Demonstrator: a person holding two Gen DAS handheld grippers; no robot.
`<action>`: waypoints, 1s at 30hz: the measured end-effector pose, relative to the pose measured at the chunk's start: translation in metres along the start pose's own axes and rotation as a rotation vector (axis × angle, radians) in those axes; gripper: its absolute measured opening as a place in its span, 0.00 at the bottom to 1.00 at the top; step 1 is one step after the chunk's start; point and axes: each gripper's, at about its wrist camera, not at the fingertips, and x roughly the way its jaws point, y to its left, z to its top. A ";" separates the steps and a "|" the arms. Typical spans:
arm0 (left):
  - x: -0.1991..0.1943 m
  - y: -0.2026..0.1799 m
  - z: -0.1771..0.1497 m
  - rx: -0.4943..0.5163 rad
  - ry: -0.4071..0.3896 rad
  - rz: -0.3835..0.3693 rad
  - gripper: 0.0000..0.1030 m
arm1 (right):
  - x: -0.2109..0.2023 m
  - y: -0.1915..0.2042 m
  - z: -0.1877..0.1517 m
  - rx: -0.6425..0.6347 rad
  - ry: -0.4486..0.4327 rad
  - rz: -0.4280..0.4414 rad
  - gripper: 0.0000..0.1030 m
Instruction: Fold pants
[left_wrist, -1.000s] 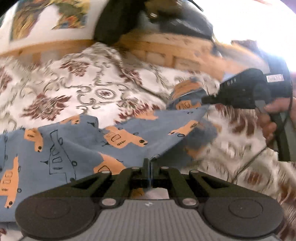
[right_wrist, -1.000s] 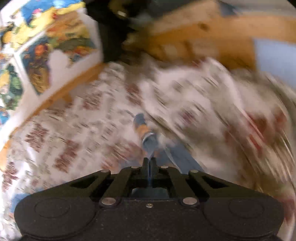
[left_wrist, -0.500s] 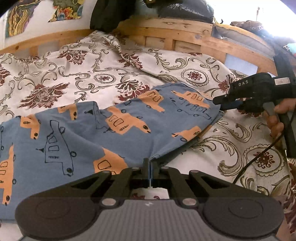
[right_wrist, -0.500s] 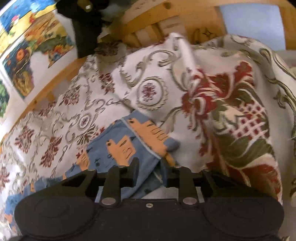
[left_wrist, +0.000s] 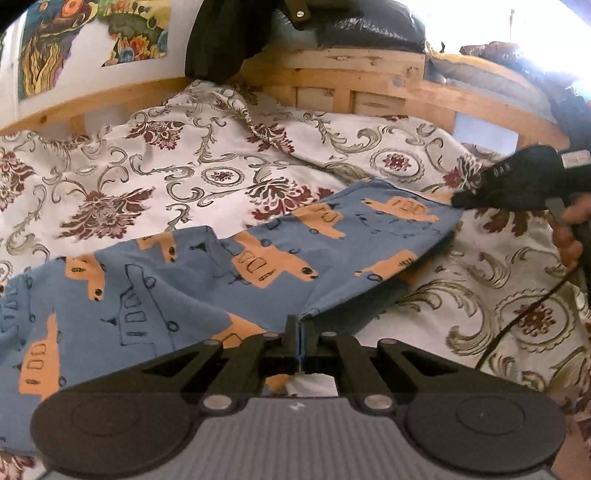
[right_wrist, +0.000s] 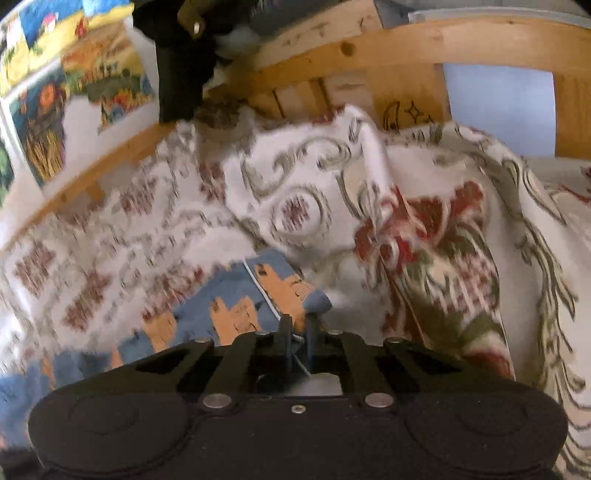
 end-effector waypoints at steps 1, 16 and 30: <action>0.002 0.001 0.000 -0.003 0.007 -0.002 0.01 | 0.005 -0.002 -0.004 0.005 0.024 -0.014 0.06; -0.017 0.033 0.000 -0.151 0.079 -0.056 0.35 | -0.019 0.028 -0.024 -0.302 -0.074 -0.105 0.45; -0.104 0.219 -0.018 -0.256 -0.019 0.684 0.69 | 0.015 0.138 -0.057 -0.592 -0.009 0.221 0.85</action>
